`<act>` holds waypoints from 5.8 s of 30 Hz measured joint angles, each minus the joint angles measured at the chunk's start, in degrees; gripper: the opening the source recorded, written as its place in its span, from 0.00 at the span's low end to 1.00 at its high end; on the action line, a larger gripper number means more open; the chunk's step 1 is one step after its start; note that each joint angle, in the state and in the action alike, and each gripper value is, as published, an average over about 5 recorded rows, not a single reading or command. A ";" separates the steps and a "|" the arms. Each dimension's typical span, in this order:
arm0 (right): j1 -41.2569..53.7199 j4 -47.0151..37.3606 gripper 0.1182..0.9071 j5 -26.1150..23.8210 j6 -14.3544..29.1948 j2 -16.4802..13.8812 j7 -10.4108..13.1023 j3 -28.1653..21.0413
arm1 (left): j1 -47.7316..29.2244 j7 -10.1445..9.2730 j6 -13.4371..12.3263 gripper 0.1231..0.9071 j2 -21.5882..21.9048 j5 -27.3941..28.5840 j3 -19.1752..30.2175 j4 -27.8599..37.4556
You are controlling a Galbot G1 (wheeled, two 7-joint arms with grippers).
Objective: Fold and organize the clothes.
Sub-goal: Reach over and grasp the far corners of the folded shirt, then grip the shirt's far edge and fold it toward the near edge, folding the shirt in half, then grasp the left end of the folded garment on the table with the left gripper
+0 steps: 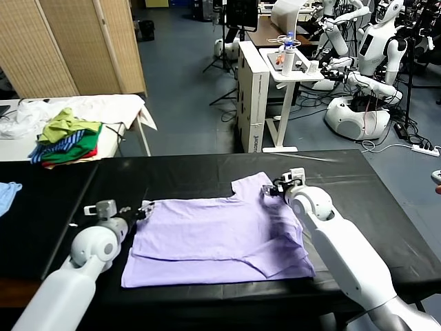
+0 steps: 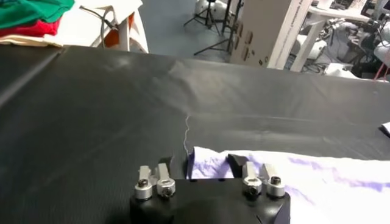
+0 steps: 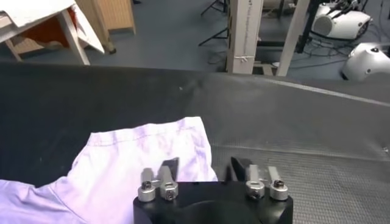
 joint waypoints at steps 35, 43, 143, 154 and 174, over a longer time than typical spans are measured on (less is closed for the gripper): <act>-13.89 14.61 0.03 0.09 11.91 -6.29 -5.29 11.32 | 8.28 0.62 -2.51 0.07 -1.00 2.75 -5.55 -12.10; -21.35 23.63 0.03 0.35 9.43 -9.43 -4.73 15.45 | 14.36 0.08 -2.40 0.07 -2.26 3.56 -8.35 -18.86; -36.22 25.64 0.09 -6.79 9.67 4.42 2.60 22.32 | 24.93 0.91 -6.58 0.45 -11.08 12.47 -11.45 -17.55; -36.16 24.02 0.04 -13.60 15.29 7.28 2.42 23.32 | 21.72 4.61 -8.82 0.03 -12.53 17.75 -8.71 -14.43; -38.98 28.91 0.90 -12.50 16.90 2.60 -5.82 26.61 | 19.22 6.65 -10.94 0.66 -11.88 20.75 -9.16 -12.96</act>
